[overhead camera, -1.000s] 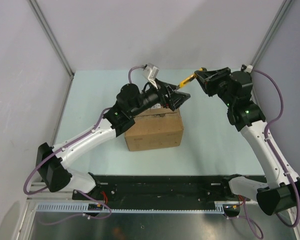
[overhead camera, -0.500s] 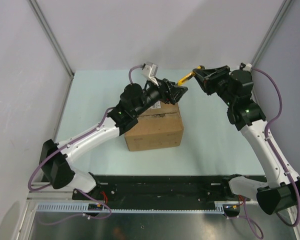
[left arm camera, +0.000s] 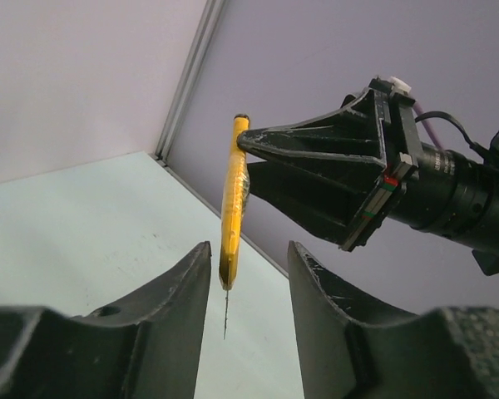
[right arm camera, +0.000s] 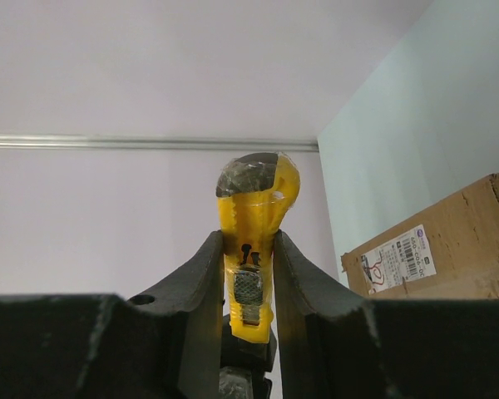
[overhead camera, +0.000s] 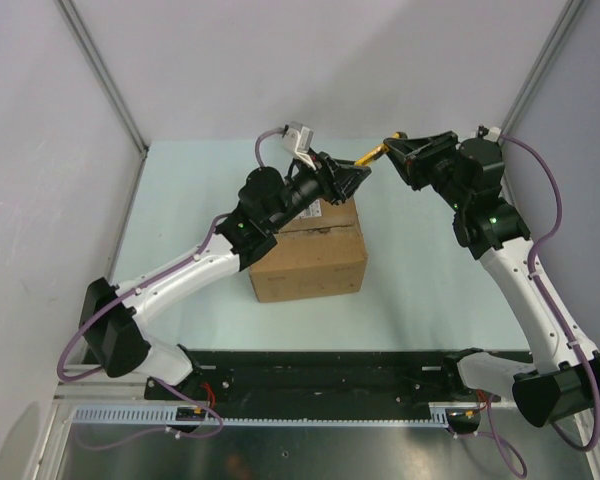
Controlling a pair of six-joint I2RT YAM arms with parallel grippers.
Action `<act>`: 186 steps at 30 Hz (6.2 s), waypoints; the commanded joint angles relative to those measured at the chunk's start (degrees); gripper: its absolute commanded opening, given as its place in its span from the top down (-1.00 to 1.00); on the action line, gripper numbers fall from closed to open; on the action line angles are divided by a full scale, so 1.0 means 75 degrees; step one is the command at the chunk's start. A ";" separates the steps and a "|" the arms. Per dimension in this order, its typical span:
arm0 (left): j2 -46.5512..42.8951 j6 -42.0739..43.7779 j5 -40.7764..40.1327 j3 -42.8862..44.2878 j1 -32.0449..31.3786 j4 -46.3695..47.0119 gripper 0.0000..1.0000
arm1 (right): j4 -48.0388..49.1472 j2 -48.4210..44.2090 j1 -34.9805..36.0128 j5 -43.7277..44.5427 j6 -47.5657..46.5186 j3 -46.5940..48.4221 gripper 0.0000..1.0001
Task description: Unpack the express box
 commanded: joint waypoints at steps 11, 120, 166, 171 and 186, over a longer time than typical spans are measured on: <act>0.0040 -0.0144 0.0103 0.0088 0.0000 0.0416 0.07 | 0.0184 -0.0054 0.0032 -0.0142 0.0079 0.0388 1.00; -0.1156 -0.3988 0.5845 0.0357 0.2543 0.0017 1.00 | 0.5904 0.1118 0.0137 -0.7232 -0.1550 0.0740 0.59; -0.5080 0.0737 0.4414 -0.3202 0.3458 -0.4574 0.01 | -0.0930 0.1129 0.1192 0.2073 -0.7421 0.0822 1.00; -0.6135 0.0384 0.3481 -0.4224 0.2826 -0.5289 0.66 | 0.0171 0.1796 0.0981 0.1476 -0.7445 0.0822 1.00; -0.5400 0.1152 0.1335 -0.2767 0.1654 -0.5643 0.18 | 0.0046 0.2197 0.0420 0.1931 -0.7036 0.0998 1.00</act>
